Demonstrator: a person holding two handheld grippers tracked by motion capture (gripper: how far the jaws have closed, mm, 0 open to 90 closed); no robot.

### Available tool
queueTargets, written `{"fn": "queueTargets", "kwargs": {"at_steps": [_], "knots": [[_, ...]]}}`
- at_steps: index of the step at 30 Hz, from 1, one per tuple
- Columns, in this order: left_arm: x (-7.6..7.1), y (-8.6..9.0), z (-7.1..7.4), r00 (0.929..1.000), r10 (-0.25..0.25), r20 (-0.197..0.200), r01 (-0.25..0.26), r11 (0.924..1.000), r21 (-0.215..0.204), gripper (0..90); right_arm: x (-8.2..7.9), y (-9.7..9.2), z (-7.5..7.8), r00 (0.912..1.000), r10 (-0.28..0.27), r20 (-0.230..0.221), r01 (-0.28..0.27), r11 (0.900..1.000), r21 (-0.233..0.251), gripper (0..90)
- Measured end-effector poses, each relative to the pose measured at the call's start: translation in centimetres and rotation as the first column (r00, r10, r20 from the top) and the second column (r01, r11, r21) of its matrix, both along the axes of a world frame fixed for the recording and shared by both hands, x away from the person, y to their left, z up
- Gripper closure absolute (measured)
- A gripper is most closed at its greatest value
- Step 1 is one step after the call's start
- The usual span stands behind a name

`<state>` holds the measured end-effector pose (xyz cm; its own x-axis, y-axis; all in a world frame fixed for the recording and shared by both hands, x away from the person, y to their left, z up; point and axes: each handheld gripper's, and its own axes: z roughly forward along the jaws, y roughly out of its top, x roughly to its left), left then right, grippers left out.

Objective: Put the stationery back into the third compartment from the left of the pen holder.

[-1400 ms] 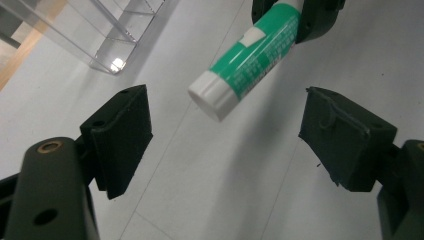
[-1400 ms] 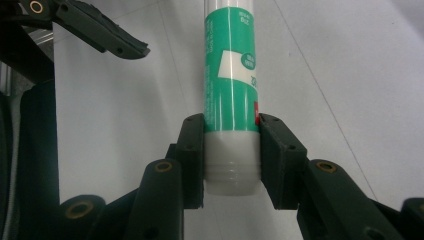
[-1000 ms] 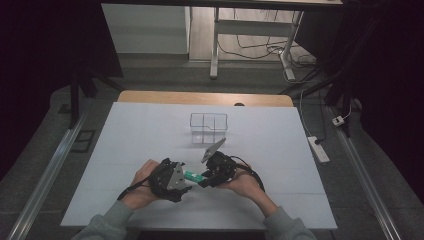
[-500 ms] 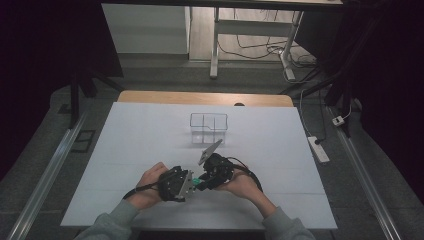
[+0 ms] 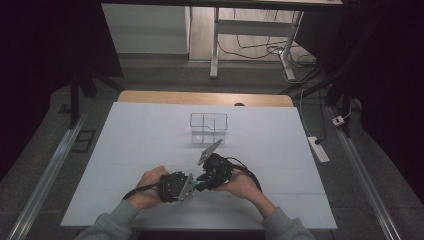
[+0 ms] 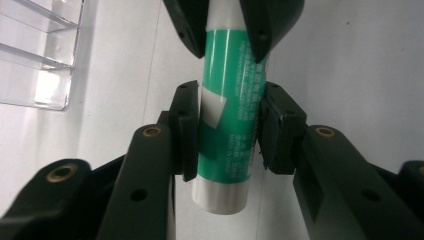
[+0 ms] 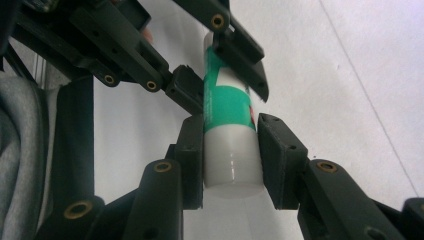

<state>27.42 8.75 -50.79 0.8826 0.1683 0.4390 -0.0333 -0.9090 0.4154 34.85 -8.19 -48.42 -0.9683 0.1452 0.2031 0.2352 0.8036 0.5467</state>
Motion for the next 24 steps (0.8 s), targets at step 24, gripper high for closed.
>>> {"fn": "queueTargets", "kwargs": {"at_steps": [24], "knots": [[2.7,5.3,1.3,0.9686,0.199,-0.150,-0.240,0.9043,-0.353,65.0,1.1,-4.0,1.6,0.9667,-0.246,0.072,0.215,0.9316,0.293,39.8]]}}
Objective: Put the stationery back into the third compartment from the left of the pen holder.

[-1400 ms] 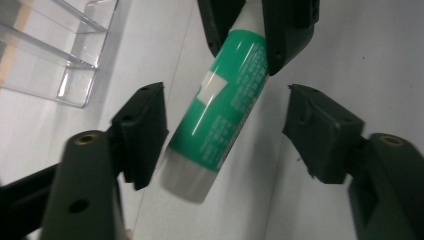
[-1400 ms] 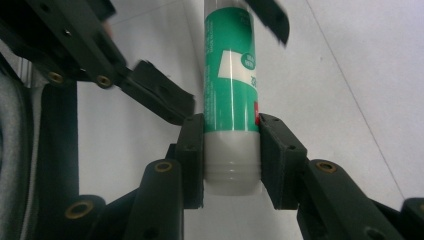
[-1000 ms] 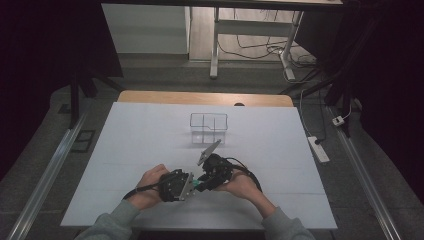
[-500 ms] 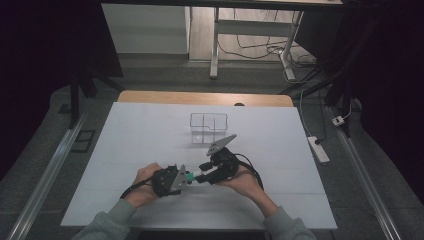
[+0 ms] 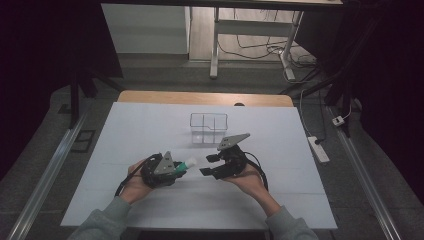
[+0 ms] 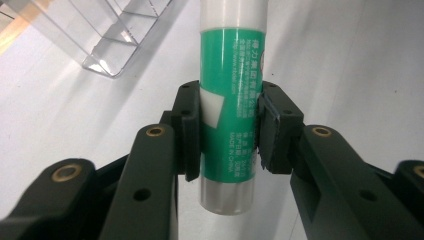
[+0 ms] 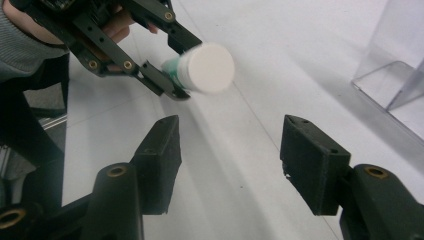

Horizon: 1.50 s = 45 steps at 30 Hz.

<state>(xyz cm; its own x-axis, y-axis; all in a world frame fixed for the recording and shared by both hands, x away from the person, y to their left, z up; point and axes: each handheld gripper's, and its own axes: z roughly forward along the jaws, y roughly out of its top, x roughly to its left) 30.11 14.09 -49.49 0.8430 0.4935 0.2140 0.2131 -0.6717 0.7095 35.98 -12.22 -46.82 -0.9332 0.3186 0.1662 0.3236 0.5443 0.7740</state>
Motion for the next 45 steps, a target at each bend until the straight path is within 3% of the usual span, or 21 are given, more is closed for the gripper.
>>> {"fn": "queueTargets", "kwargs": {"at_steps": [12,21,36,45], "knots": [[0.2,0.7,0.0,0.9993,0.037,-0.009,-0.038,0.9973,-0.064,65.0,-0.1,-1.1,-0.1,0.9979,-0.054,0.037,0.051,0.9964,0.067,33.8],[0.3,0.8,0.1,0.9989,0.045,-0.012,-0.046,0.9936,-0.104,64.9,-0.2,-1.5,-0.1,0.9928,-0.104,0.060,0.095,0.9871,0.129,33.1],[0.1,0.3,0.1,0.9989,0.044,-0.013,-0.046,0.9838,-0.173,64.9,-0.8,-0.8,-0.1,0.9927,-0.103,0.063,0.091,0.9819,0.166,32.7],[-0.4,-0.7,0.0,0.9993,0.026,0.026,-0.020,0.9798,-0.199,64.8,-1.4,0.2,-0.3,0.9938,-0.090,0.065,0.074,0.9757,0.206,32.7]]}}
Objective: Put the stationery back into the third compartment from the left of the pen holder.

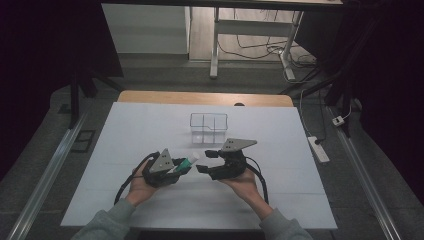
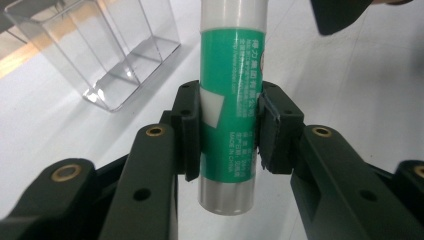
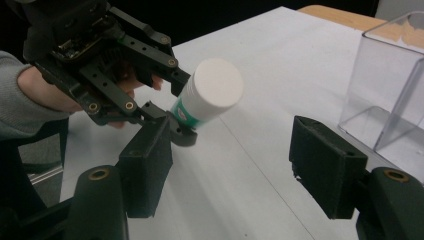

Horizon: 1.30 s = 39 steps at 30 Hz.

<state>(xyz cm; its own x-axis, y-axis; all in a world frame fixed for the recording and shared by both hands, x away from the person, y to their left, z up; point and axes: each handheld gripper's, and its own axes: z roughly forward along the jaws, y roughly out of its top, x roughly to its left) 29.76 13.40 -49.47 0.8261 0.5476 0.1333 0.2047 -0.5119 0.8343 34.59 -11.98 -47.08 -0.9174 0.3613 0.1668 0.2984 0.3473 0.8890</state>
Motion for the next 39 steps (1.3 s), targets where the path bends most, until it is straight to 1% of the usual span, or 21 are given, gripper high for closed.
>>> {"fn": "queueTargets", "kwargs": {"at_steps": [4,8,13,14,15,16,17,19,22,23,24,25,26,27,28,29,30,32,33,34,39], "knots": [[-0.2,-0.3,0.0,0.9999,-0.009,0.011,0.009,0.9999,-0.006,64.9,-0.1,0.2,-0.1,1.0000,0.003,-0.008,-0.003,0.9999,0.015,33.0],[-0.3,-0.7,-0.2,0.9997,-0.021,0.012,0.021,0.9998,-0.001,64.9,-0.2,0.5,-0.2,0.9999,0.003,-0.012,-0.003,0.9995,0.030,35.3],[-0.4,-1.1,-0.4,0.9994,-0.030,0.014,0.030,0.9995,0.007,64.8,-0.4,0.9,-0.4,0.9997,0.021,-0.015,-0.020,0.9987,0.048,47.4],[-0.4,-1.2,-0.4,0.9994,-0.032,0.013,0.032,0.9995,0.006,64.8,-0.4,0.9,-0.4,0.9997,0.021,-0.015,-0.020,0.9987,0.048,47.4],[-0.4,-1.3,-0.4,0.9993,-0.035,0.013,0.035,0.9994,0.005,64.7,-0.5,1.0,-0.4,0.9995,0.028,-0.014,-0.027,0.9985,0.047,49.6],[-0.4,-1.3,-0.5,0.9992,-0.038,0.011,0.038,0.9992,0.008,64.7,-0.5,1.0,-0.4,0.9995,0.028,-0.014,-0.027,0.9985,0.047,52.5],[-0.4,-1.5,-0.6,0.9990,-0.042,0.011,0.042,0.9988,0.024,64.5,-0.5,1.1,-0.5,0.9996,0.024,-0.012,-0.023,0.9985,0.049,58.2],[-0.4,-1.6,-0.7,0.9990,-0.043,0.011,0.043,0.9986,0.029,64.2,-0.4,1.0,-0.5,0.9986,0.044,-0.028,-0.043,0.9969,0.065,61.7],[-0.4,-1.7,-0.8,0.9992,-0.038,0.010,0.038,0.9989,0.029,63.0,-0.5,1.1,-0.5,0.9981,0.054,-0.031,-0.052,0.9963,0.069,63.6],[-0.3,-1.6,-0.8,0.9996,-0.026,0.000,0.026,0.9995,0.019,60.7,-0.6,1.2,-0.4,0.9985,0.054,-0.009,-0.054,0.9972,0.052,63.8],[-0.3,-1.6,-0.8,0.9996,-0.026,0.000,0.026,0.9995,0.019,57.6,-0.7,1.2,-0.4,0.9988,0.048,0.001,-0.048,0.9977,0.047,63.9],[-0.3,-1.6,-0.8,0.9998,-0.018,-0.001,0.018,0.9997,0.017,57.6,-0.7,1.2,-0.4,0.9988,0.048,0.001,-0.048,0.9977,0.047,63.9],[-0.2,-1.5,-0.8,0.9999,-0.015,-0.006,0.015,0.9996,0.023,51.0,-0.7,1.1,-0.3,0.9991,0.043,0.006,-0.043,0.9985,0.034,63.9],[-0.2,-1.4,-0.8,0.9999,-0.008,-0.014,0.008,0.9998,0.016,47.8,-0.7,1.0,-0.2,0.9993,0.036,0.007,-0.036,0.9988,0.034,63.9],[-0.1,-1.3,-0.8,0.9997,-0.002,-0.023,0.002,0.9999,0.013,47.8,-0.7,1.0,-0.2,0.9993,0.036,0.007,-0.036,0.9988,0.034,63.9],[-0.1,-1.1,-0.8,0.9995,0.004,-0.030,-0.004,0.9999,0.010,42.8,-0.6,0.8,-0.1,0.9997,0.023,0.009,-0.023,0.9992,0.034,63.9],[0.0,-1.0,-0.7,0.9992,0.010,-0.038,-0.010,0.9999,0.005,40.8,-0.6,0.8,-0.1,0.9997,0.023,0.009,-0.023,0.9992,0.034,63.9],[0.0,-0.8,-0.7,0.9983,0.018,-0.055,-0.018,0.9998,0.000,37.6,-0.4,0.4,0.1,0.9998,0.008,0.018,-0.009,0.9991,0.042,63.9],[0.1,-0.7,-0.6,0.9979,0.022,-0.062,-0.022,0.9998,0.000,37.6,-0.4,0.4,0.1,0.9998,0.008,0.018,-0.009,0.9991,0.042,63.9],[0.0,-0.6,-0.6,0.9975,0.025,-0.066,-0.025,0.9997,0.002,35.1,-0.4,0.1,0.3,0.9997,0.000,0.023,-0.002,0.9989,0.047,63.9],[0.0,-0.1,-0.7,0.9954,0.044,-0.085,-0.043,0.9990,0.009,32.2,-0.3,-0.4,0.7,0.9992,-0.019,0.035,0.017,0.9984,0.055,63.9]]}}
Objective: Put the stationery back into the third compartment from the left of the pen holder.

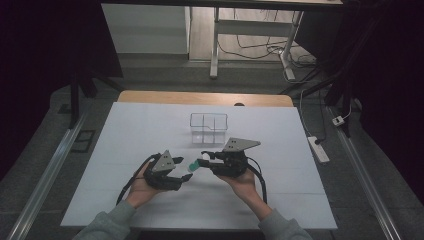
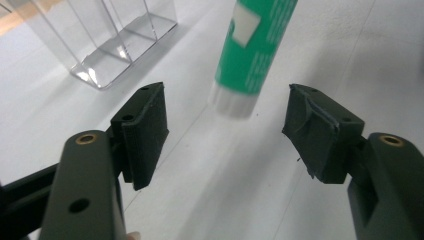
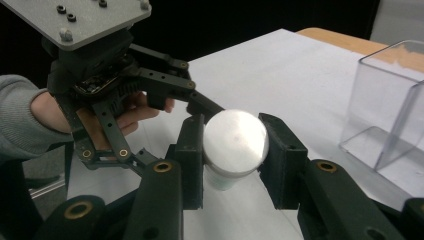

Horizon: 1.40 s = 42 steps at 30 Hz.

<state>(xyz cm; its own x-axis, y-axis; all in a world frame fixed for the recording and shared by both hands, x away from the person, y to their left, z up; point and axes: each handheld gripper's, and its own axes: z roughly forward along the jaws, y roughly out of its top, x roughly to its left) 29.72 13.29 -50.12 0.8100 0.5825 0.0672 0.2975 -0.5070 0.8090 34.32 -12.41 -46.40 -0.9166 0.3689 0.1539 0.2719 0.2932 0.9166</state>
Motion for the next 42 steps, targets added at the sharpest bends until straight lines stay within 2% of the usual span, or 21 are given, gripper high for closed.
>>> {"fn": "queueTargets", "kwargs": {"at_steps": [7,15,18,24,30,42], "knots": [[-0.8,1.3,-0.4,0.9995,0.029,-0.014,-0.029,0.9994,0.017,30.7,0.1,-0.5,0.4,0.9997,-0.013,0.021,0.013,0.9999,-0.006,63.9],[-2.3,3.4,-0.8,0.9973,0.068,-0.028,-0.067,0.9966,0.048,30.2,0.0,-1.0,1.1,0.9977,-0.037,0.057,0.038,0.9992,-0.013,63.9],[-2.6,4.2,-0.8,0.9954,0.090,-0.033,-0.089,0.9951,0.044,30.2,0.1,-1.5,1.6,0.9968,-0.049,0.064,0.050,0.9987,-0.006,63.9],[-3.4,6.4,-1.3,0.9882,0.145,-0.050,-0.143,0.9889,0.042,30.0,0.2,-2.1,2.1,0.9948,-0.068,0.076,0.068,0.9977,0.000,63.9],[-4.5,8.9,-1.8,0.9760,0.207,-0.069,-0.206,0.9784,0.017,30.0,0.4,-2.6,2.6,0.9925,-0.086,0.087,0.085,0.9963,0.012,63.9],[-4.8,9.7,-2.3,0.9729,0.216,-0.082,-0.214,0.9762,0.032,29.2,0.7,-3.3,4.0,0.9842,-0.126,0.124,0.123,0.9919,0.033,63.9]]}}
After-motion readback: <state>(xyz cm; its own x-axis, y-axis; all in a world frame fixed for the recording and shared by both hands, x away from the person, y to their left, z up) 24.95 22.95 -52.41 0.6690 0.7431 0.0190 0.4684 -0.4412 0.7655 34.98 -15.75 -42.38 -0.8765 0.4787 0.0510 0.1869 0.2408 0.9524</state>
